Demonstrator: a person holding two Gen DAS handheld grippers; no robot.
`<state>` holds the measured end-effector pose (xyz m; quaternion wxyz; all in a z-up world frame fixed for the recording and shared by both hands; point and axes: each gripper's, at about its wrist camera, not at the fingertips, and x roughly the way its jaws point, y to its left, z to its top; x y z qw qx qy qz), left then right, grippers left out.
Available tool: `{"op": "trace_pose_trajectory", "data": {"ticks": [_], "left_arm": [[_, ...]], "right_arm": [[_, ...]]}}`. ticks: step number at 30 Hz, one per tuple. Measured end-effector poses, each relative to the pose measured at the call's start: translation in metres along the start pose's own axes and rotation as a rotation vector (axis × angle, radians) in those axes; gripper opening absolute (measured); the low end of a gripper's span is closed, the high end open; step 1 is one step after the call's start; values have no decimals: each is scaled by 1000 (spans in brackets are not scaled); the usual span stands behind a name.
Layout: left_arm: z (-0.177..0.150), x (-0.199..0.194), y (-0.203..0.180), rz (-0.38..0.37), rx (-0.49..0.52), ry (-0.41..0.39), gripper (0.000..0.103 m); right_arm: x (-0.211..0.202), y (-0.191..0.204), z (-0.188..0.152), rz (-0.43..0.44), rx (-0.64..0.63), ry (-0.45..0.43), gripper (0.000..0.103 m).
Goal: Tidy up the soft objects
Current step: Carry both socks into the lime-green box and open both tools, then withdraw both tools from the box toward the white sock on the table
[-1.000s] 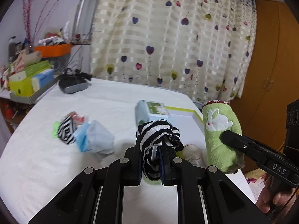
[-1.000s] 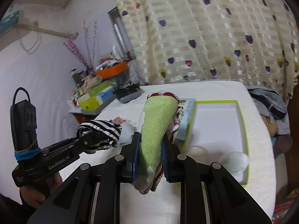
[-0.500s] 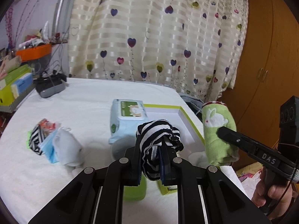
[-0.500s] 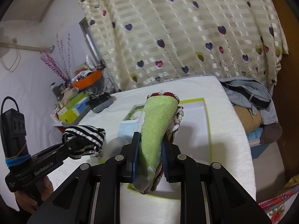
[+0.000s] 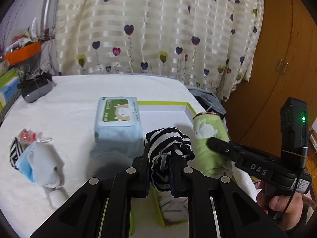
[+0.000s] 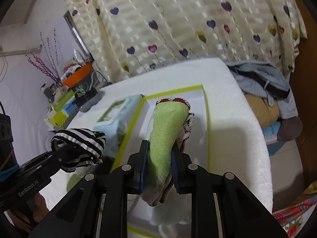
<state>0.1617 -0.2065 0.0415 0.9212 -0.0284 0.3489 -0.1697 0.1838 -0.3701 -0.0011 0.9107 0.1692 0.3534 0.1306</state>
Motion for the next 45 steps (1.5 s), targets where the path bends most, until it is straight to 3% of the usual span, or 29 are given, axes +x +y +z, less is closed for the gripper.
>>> {"op": "trace_pose_trajectory", "data": {"ticks": [4, 6, 7, 14, 18, 22, 33, 45], "left_arm": [[1, 14, -7, -2, 9, 21, 13], [2, 21, -10, -1, 14, 31, 13], [2, 25, -11, -1, 15, 37, 13], [5, 42, -19, -14, 26, 59, 15], [4, 51, -23, -38, 31, 80, 31], [4, 52, -23, -55, 26, 93, 36], [-5, 9, -30, -83, 53, 34, 36], [-23, -51, -13, -104, 46, -18, 36]], "right_arm": [[13, -11, -2, -42, 19, 44, 31], [12, -12, -2, -45, 15, 39, 45], [10, -12, -2, -41, 13, 32, 46], [-15, -13, 1, -23, 11, -45, 46], [-19, -15, 0, -18, 18, -55, 46], [-23, -18, -1, -18, 30, -59, 46], [-47, -3, -13, -25, 20, -81, 46], [-82, 46, -34, -48, -39, -126, 46]]}}
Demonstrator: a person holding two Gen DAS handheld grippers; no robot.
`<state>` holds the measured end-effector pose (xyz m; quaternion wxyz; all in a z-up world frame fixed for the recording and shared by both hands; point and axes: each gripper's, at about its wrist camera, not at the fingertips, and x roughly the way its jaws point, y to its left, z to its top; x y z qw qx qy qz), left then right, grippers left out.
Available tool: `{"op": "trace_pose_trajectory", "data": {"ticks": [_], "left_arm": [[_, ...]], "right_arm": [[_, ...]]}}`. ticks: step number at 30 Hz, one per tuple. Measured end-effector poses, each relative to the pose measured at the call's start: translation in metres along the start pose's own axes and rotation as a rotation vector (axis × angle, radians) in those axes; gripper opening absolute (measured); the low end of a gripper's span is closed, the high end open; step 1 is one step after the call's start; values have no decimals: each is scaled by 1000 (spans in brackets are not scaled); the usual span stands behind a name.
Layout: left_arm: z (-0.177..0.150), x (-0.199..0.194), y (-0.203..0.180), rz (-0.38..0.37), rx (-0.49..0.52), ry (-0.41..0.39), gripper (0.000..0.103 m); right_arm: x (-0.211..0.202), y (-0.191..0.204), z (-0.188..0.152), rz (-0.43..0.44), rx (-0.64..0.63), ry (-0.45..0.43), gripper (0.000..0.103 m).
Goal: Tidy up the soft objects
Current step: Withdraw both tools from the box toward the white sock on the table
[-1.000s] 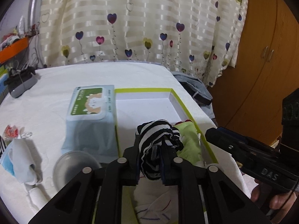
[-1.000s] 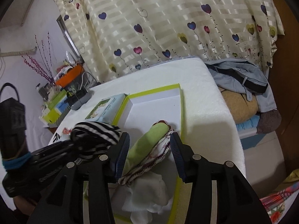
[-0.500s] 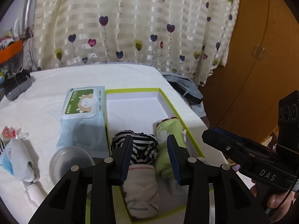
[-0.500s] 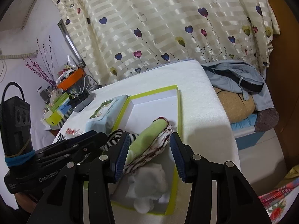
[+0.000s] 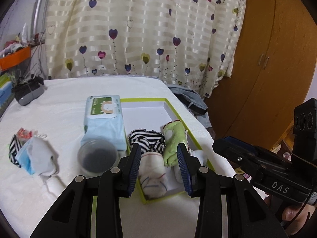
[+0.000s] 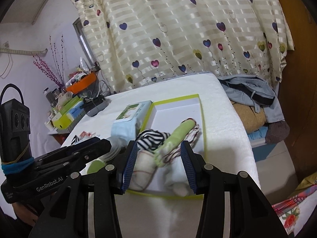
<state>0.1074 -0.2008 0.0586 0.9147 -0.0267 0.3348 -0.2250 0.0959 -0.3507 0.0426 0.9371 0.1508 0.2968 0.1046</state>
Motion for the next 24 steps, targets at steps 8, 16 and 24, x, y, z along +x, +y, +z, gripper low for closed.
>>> {"op": "trace_pose_trajectory", "data": {"ticks": [8, 16, 24], "left_arm": [[-17, -40, 23, 16, -47, -46, 36], [-35, -67, 53, 48, -101, -65, 36], [-46, -83, 83, 84, -151, -76, 36]], "right_arm": [[-18, 35, -14, 19, -92, -13, 48], [-18, 67, -29, 56, -147, 7, 48], [-18, 89, -35, 85, -179, 12, 48]]}}
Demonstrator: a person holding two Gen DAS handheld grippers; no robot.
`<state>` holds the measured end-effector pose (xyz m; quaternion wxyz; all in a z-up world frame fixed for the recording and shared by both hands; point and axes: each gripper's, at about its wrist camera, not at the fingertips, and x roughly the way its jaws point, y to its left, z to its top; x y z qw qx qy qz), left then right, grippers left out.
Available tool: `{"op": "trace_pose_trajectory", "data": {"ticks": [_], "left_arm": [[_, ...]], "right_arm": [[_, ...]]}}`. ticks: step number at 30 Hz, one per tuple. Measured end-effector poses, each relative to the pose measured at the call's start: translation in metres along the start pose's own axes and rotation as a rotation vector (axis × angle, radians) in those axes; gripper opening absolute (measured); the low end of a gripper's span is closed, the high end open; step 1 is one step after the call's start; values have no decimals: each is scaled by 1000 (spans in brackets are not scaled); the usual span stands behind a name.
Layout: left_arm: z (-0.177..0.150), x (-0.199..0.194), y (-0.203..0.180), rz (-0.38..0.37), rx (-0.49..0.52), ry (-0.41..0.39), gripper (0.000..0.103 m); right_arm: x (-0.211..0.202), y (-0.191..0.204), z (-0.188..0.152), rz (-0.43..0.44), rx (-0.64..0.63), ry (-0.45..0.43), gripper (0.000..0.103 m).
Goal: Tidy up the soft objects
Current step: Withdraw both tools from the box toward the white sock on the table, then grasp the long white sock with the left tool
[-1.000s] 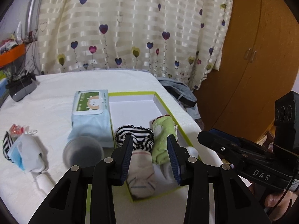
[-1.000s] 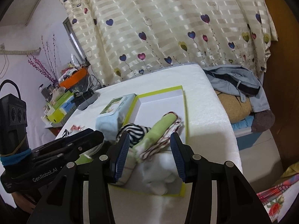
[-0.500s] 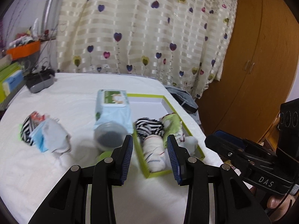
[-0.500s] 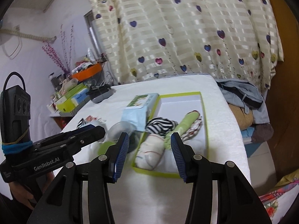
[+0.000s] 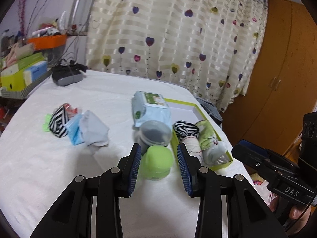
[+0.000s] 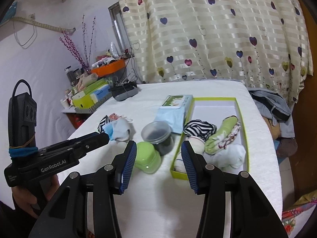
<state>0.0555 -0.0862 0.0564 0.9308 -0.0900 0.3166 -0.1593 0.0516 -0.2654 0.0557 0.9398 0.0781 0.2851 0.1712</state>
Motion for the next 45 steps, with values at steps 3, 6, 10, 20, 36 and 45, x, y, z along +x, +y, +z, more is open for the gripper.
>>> {"op": "trace_pose_trajectory", "data": {"ticks": [3, 6, 10, 20, 36, 45], "left_arm": [[-3, -5, 9, 19, -14, -6, 36], [-6, -8, 21, 43, -31, -8, 36], [-9, -8, 37, 79, -60, 3, 36], [-16, 6, 56, 108, -115, 42, 43], [-33, 75, 72, 141, -217, 182, 43], [-37, 100, 69, 177, -207, 233, 43]], "right_arm": [[2, 8, 0, 6, -17, 7, 48], [5, 16, 0, 18, -38, 16, 48], [10, 23, -1, 32, -52, 27, 48], [25, 36, -3, 66, -82, 58, 48], [44, 30, -1, 71, -88, 94, 48], [52, 29, 1, 82, -94, 101, 48]]}}
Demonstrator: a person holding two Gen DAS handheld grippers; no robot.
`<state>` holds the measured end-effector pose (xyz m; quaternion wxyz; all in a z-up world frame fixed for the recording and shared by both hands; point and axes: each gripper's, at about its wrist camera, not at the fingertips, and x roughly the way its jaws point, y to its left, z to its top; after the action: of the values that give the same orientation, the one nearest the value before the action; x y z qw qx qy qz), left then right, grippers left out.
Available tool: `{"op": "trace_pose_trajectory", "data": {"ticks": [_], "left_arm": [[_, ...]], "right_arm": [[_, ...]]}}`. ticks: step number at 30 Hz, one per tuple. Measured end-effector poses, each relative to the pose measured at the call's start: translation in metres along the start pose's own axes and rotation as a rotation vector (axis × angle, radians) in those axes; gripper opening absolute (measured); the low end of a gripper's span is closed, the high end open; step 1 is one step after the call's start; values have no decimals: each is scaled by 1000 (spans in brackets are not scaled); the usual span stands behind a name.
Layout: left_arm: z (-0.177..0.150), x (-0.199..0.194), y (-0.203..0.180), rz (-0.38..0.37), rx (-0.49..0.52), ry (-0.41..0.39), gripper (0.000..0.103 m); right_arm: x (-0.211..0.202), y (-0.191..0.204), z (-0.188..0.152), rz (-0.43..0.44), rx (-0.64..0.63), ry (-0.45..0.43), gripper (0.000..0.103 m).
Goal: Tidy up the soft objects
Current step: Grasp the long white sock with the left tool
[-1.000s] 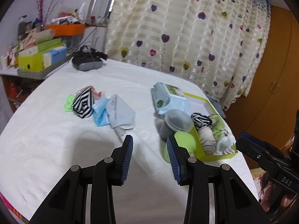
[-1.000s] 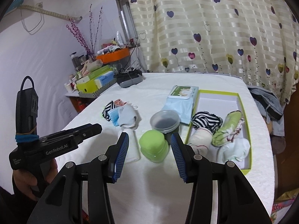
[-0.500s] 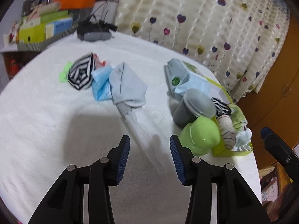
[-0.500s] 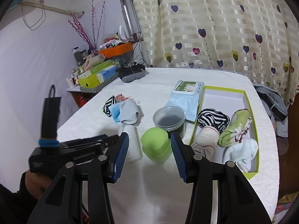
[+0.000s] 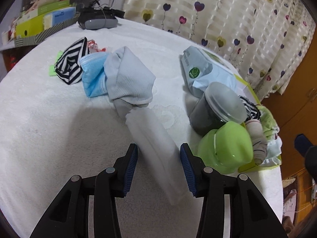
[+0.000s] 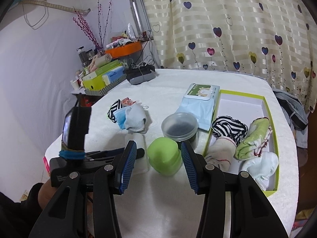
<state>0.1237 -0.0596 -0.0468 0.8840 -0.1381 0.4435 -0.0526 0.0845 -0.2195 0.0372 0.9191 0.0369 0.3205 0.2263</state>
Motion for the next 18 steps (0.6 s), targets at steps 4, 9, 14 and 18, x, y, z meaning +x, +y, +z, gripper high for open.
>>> {"op": "trace_pose_trajectory", "data": {"ticks": [4, 9, 14, 18], "left_arm": [[-1, 2, -4, 27, 29, -16, 42], [-2, 2, -8, 36, 56, -26, 25], [-2, -7, -8, 43, 81, -48, 18], [0, -19, -1, 37, 81, -77, 17]], "right_arm": [[0, 0, 0, -1, 1, 1, 48], [3, -1, 1, -4, 4, 4, 48], [6, 1, 3, -2, -3, 7, 48], [10, 6, 6, 3, -15, 10, 48]]}}
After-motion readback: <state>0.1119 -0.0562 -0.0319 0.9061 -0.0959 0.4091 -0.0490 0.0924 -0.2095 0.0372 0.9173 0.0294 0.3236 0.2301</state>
